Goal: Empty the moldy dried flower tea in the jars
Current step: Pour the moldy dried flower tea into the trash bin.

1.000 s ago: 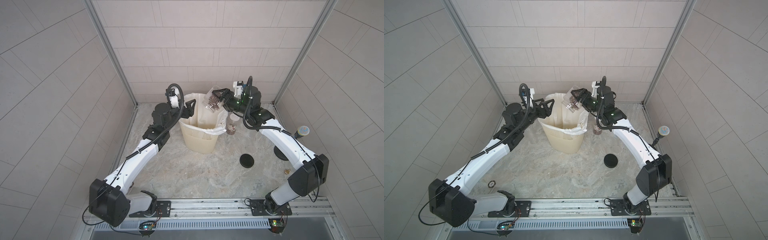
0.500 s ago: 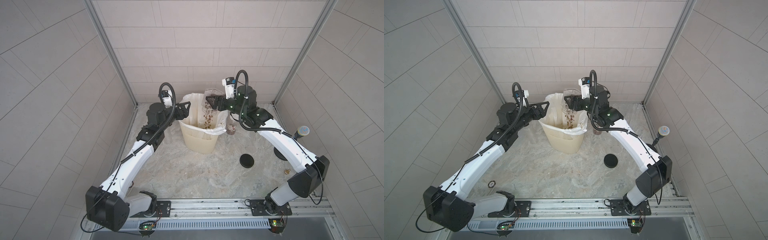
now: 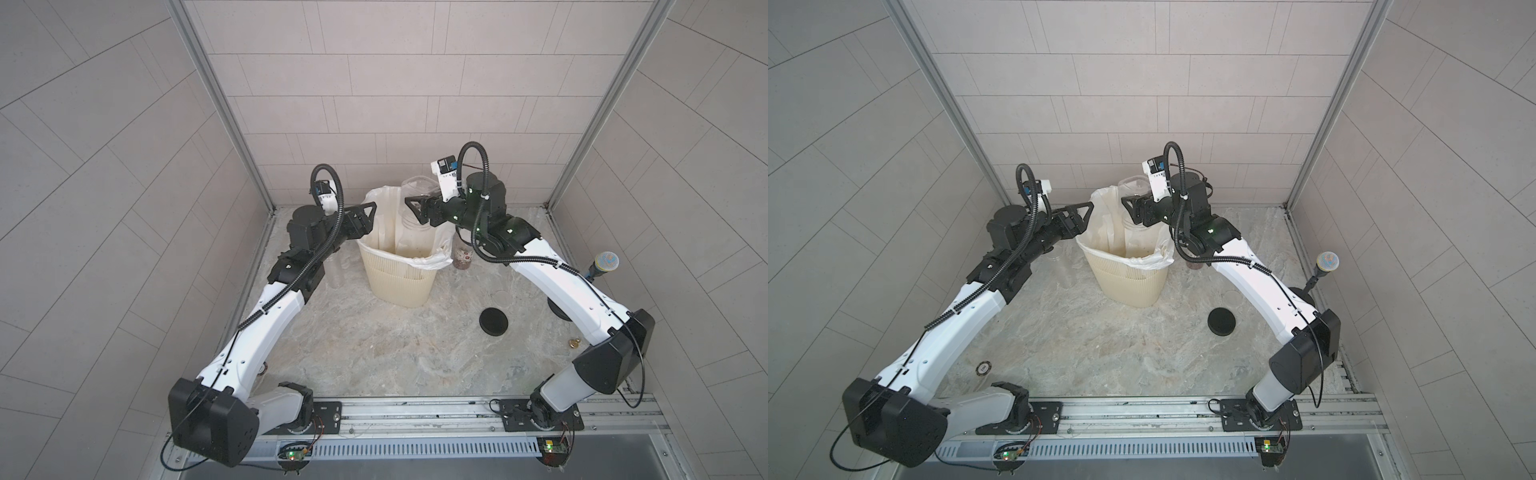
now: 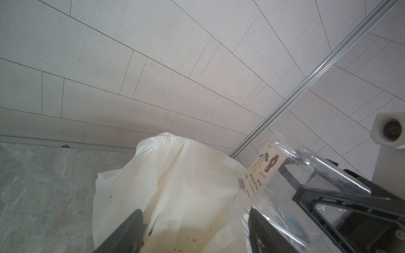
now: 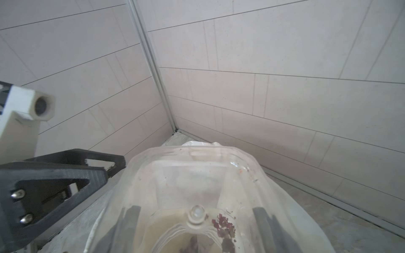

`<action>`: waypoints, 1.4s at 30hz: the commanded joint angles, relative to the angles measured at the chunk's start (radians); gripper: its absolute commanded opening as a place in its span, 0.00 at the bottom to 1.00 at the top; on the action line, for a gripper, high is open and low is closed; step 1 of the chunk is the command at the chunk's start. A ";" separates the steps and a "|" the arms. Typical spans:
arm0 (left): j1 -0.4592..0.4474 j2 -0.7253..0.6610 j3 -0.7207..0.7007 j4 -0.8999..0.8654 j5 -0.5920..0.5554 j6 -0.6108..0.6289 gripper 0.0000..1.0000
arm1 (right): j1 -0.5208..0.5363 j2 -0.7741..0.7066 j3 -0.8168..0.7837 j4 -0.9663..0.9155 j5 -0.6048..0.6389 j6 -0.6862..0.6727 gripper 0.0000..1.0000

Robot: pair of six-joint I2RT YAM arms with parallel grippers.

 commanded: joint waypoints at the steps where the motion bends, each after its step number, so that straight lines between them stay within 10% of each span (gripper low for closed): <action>1: 0.009 -0.030 -0.007 0.002 0.014 -0.004 0.78 | 0.011 -0.018 -0.010 0.048 0.067 -0.039 0.61; 4: 0.010 -0.034 -0.010 0.000 0.017 -0.003 0.78 | 0.022 -0.005 0.025 -0.043 0.152 -0.093 0.62; 8: 0.015 -0.032 -0.009 -0.002 0.017 -0.002 0.78 | 0.001 -0.042 -0.078 0.200 -0.081 0.018 0.62; 13: 0.015 -0.032 -0.008 -0.005 0.021 -0.005 0.78 | 0.074 -0.019 0.017 -0.029 0.238 -0.187 0.61; 21: 0.016 -0.030 -0.012 -0.005 0.021 -0.010 0.78 | 0.051 -0.168 -0.364 0.702 -0.082 -0.076 0.62; 35: 0.016 -0.035 -0.020 -0.011 0.009 -0.006 0.78 | 0.190 -0.219 -0.519 0.781 0.300 -0.769 0.59; 42: 0.017 -0.027 -0.021 -0.006 0.010 -0.011 0.78 | 0.053 -0.206 -0.465 0.762 0.036 -0.324 0.59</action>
